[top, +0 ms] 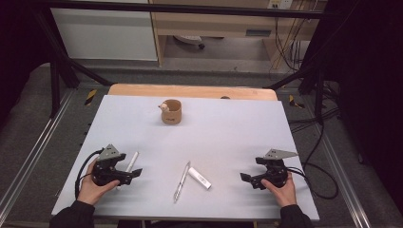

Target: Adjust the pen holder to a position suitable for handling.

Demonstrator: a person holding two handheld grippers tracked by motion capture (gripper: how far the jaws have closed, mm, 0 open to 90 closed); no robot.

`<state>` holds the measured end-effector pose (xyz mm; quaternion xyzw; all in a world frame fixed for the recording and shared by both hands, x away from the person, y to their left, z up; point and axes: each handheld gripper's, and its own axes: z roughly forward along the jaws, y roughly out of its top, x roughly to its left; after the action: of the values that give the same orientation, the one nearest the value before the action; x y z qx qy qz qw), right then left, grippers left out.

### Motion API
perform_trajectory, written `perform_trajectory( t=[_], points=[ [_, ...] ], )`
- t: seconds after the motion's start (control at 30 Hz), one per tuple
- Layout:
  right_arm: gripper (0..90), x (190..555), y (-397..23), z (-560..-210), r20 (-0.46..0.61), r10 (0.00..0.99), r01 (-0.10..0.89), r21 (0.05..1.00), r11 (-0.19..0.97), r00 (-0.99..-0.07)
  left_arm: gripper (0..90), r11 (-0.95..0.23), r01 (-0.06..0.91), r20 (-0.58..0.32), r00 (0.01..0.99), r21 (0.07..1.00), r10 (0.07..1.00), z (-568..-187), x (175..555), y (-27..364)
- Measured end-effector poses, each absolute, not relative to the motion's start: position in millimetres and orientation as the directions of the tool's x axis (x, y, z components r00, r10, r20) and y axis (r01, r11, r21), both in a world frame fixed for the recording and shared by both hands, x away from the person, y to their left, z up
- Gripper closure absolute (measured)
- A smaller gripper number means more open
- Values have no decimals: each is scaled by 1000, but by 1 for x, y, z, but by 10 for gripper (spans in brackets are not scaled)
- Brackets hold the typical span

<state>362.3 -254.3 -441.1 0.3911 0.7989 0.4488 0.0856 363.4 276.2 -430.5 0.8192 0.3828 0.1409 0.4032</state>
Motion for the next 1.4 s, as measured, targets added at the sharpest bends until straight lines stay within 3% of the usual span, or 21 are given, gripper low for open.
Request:
perform_trajectory(
  t=[0.63,1.4],
  points=[
    [10,362,-254,-441,214,706,550,783,288,-675,71,-389,493,-69,683,778,727,-416,364,264],
    [8,362,-253,-442,204,712,554,776,301,-672,70,-474,457,13,709,753,705,-379,386,229]
  ],
)
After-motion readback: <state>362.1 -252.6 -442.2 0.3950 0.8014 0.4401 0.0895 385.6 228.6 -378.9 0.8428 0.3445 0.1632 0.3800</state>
